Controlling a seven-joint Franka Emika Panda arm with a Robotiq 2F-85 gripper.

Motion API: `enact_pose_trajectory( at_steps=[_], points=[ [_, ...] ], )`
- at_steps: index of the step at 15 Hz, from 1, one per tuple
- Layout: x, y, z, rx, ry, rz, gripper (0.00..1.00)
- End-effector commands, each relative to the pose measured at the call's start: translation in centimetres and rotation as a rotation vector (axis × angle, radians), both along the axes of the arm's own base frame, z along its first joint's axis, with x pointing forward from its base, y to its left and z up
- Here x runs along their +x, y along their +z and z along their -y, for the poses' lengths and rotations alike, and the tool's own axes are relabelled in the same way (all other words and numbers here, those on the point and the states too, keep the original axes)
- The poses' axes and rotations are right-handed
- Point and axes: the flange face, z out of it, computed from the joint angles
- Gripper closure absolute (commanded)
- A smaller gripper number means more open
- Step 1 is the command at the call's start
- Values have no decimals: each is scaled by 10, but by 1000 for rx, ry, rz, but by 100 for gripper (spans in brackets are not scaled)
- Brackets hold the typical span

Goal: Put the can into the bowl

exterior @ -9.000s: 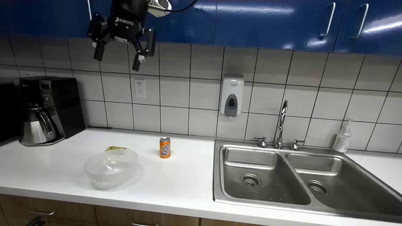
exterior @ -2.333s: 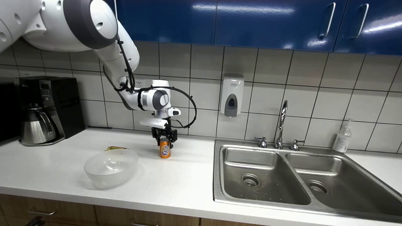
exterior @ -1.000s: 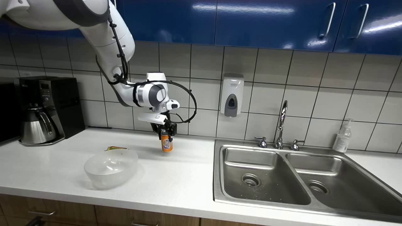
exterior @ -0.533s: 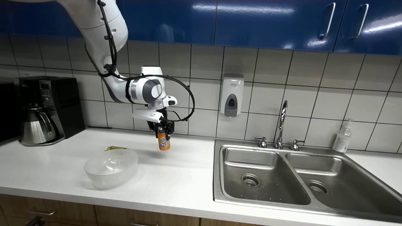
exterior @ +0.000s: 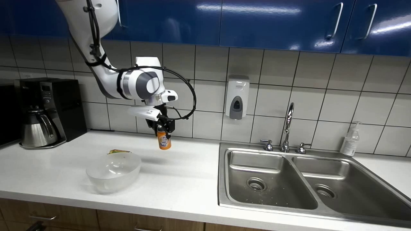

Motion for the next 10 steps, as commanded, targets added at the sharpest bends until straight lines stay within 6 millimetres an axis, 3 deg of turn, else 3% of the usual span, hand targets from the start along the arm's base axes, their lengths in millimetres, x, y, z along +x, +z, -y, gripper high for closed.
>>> enact_pose_trajectory(
  at_steps=[1, 7, 10],
  points=[
    [-28, 29, -8, 2, 4, 43, 62],
    [-52, 49, -29, 9, 35, 54, 62],
    [-61, 50, -49, 0, 67, 45, 62]
  ],
)
